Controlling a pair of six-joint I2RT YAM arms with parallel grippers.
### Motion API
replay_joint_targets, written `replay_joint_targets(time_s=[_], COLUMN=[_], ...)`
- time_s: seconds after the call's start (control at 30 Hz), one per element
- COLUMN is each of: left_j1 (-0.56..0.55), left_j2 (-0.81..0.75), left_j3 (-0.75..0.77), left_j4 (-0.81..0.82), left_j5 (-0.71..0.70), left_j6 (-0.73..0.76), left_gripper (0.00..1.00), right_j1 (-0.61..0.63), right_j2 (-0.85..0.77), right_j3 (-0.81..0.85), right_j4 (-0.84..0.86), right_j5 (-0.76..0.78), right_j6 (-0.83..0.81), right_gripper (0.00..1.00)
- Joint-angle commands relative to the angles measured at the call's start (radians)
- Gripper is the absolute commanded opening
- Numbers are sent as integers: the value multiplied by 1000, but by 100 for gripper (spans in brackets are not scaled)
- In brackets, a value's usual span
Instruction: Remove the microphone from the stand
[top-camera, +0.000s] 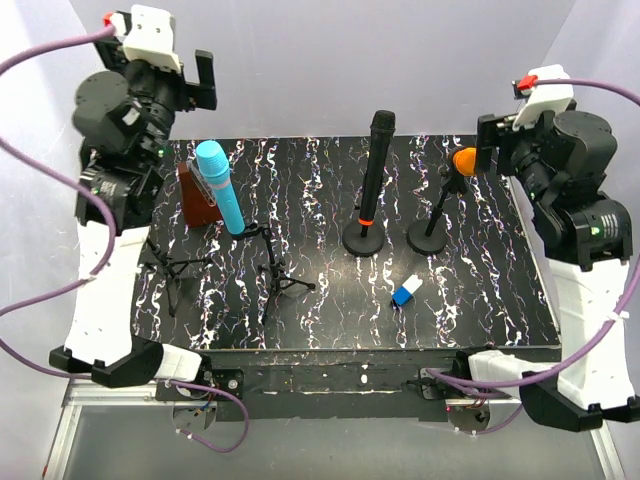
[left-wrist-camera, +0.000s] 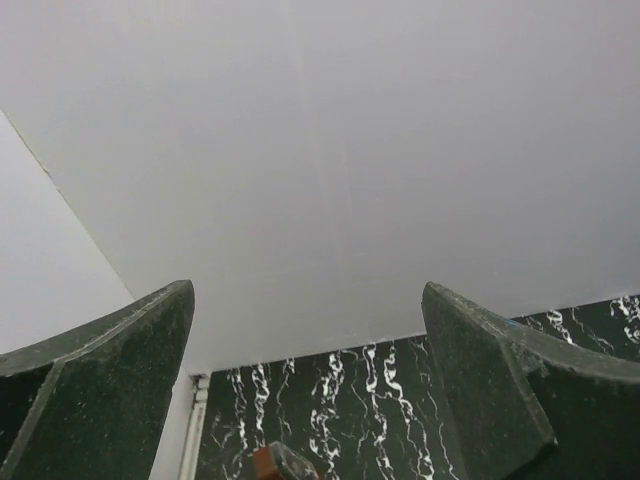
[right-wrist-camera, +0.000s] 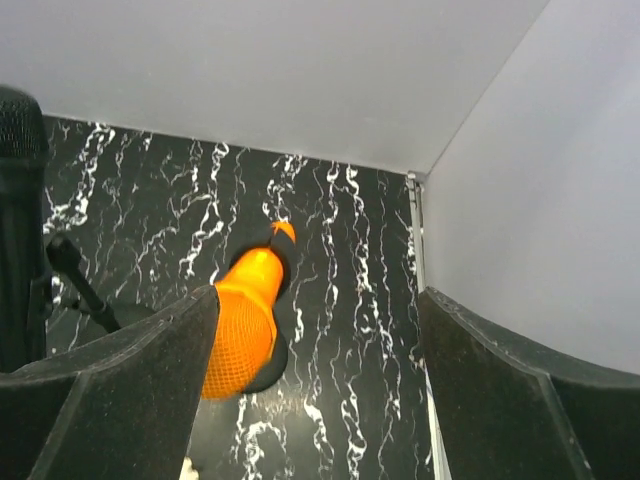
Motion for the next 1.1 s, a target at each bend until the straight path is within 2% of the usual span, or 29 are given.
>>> replay_joint_targets(time_s=[0.0,0.13,0.2,0.27,0.43,0.53,0.6,0.77,0.87,1.07], left_j1=[-5,-60,-68,-71,-120,-131,-136,-137,-137,-137], left_j2=[-20,-35,-58,-96,-198,-259,-302,-348,-362,-362], left_j3=[213,322,339,316,227,119,19,-168,-253,-365], left_j4=[-250,-462,-556,-637,-748,-702,-644,-519,-443,-325], left_j5=[122,281,332,380,472,420,379,357,379,421], left_j6=[60,121,123,91,79,50,22,-9,-32,-49], left_gripper=[98,98,98,98,98,98,98,98,98,82], right_j1=[5,5,7,8,8,37,68,148,195,323], right_j2=[-112,-231,-271,-229,-31,35,45,-1,2,75], right_j3=[-55,-144,-173,-101,187,253,240,-10,-61,-96], right_j4=[-18,28,107,99,-108,-173,-185,-113,-86,-26], right_j5=[-2,-322,-377,-374,-431,-522,-605,-731,-842,-850], right_j6=[-21,-108,-120,-114,-120,-125,-151,-194,-189,-208], right_gripper=[88,89,89,89,90,89,89,85,83,82])
